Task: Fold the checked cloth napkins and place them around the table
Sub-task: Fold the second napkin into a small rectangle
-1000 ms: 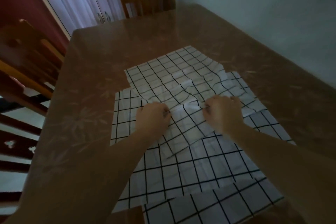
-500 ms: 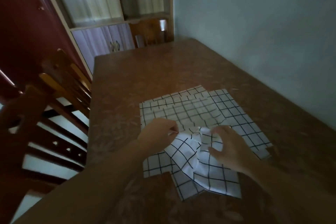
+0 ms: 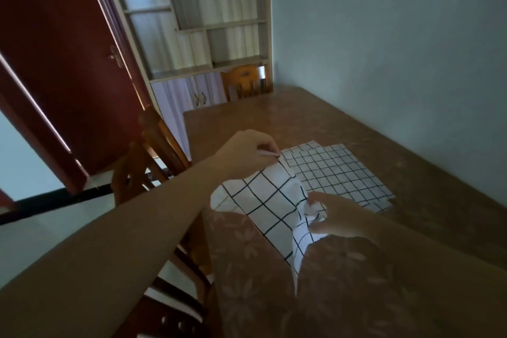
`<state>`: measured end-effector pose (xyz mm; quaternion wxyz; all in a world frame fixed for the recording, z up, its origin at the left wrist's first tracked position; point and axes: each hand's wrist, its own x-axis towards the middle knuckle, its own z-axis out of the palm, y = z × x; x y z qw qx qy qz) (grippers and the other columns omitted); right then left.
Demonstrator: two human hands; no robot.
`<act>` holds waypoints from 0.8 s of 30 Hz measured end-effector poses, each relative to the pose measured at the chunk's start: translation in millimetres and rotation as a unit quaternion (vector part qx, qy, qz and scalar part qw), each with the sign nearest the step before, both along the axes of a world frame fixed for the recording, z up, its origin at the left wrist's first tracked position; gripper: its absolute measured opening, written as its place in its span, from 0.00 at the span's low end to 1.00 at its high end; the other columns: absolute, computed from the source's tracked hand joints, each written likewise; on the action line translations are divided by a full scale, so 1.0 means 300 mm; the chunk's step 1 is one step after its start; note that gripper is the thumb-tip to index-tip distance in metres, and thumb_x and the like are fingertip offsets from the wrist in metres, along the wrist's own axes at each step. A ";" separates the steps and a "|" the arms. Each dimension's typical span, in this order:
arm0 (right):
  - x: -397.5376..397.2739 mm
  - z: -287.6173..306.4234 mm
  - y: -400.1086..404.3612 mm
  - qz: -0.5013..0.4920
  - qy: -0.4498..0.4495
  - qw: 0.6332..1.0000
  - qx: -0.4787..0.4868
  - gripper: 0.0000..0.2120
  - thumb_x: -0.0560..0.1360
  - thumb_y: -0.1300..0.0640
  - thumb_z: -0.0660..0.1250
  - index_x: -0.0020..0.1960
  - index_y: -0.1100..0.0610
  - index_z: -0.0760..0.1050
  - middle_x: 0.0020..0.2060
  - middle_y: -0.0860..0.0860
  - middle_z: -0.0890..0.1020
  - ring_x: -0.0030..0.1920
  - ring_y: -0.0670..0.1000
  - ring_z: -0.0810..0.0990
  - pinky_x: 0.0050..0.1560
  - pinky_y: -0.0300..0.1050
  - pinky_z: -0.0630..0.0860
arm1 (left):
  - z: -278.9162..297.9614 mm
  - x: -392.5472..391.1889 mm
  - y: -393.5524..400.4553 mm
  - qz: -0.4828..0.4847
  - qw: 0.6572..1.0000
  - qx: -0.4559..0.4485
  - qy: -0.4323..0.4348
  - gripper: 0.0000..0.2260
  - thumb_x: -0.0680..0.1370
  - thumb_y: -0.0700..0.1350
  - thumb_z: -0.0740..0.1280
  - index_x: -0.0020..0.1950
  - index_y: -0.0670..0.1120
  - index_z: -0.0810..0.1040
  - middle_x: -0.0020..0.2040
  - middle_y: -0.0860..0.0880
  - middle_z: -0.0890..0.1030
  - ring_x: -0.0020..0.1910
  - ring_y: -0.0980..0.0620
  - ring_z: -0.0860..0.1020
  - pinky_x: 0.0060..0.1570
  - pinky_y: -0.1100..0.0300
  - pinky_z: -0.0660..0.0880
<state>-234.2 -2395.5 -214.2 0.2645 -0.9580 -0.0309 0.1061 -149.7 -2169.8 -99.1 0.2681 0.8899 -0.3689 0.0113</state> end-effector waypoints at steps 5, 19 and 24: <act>-0.018 0.096 -0.085 -0.061 -0.096 0.993 0.010 0.17 0.75 0.56 0.69 0.30 0.53 0.69 0.26 0.47 0.71 0.28 0.46 0.68 0.30 0.37 0.62 | 0.088 0.013 0.071 0.058 0.996 -0.068 0.032 0.02 0.76 0.47 0.72 0.44 0.51 0.84 0.42 0.52 0.84 0.43 0.55 0.81 0.46 0.60 0.78; -0.237 0.466 0.026 -0.283 -0.225 0.932 0.033 0.08 0.71 0.66 0.73 0.42 0.53 0.82 0.32 0.47 0.80 0.33 0.50 0.75 0.34 0.40 0.69 | 0.118 0.092 0.320 -0.056 0.994 0.060 0.078 0.12 0.73 0.42 0.75 0.54 0.52 0.80 0.51 0.53 0.81 0.51 0.55 0.79 0.46 0.66 0.71; -0.298 0.581 0.307 -0.230 -0.240 0.942 -0.048 0.15 0.70 0.64 0.74 0.38 0.44 0.80 0.35 0.38 0.79 0.38 0.46 0.80 0.42 0.36 0.75 | 0.159 -0.047 0.305 -0.201 0.955 0.148 0.161 0.25 0.75 0.52 0.73 0.71 0.52 0.71 0.67 0.52 0.76 0.64 0.52 0.75 0.65 0.55 0.71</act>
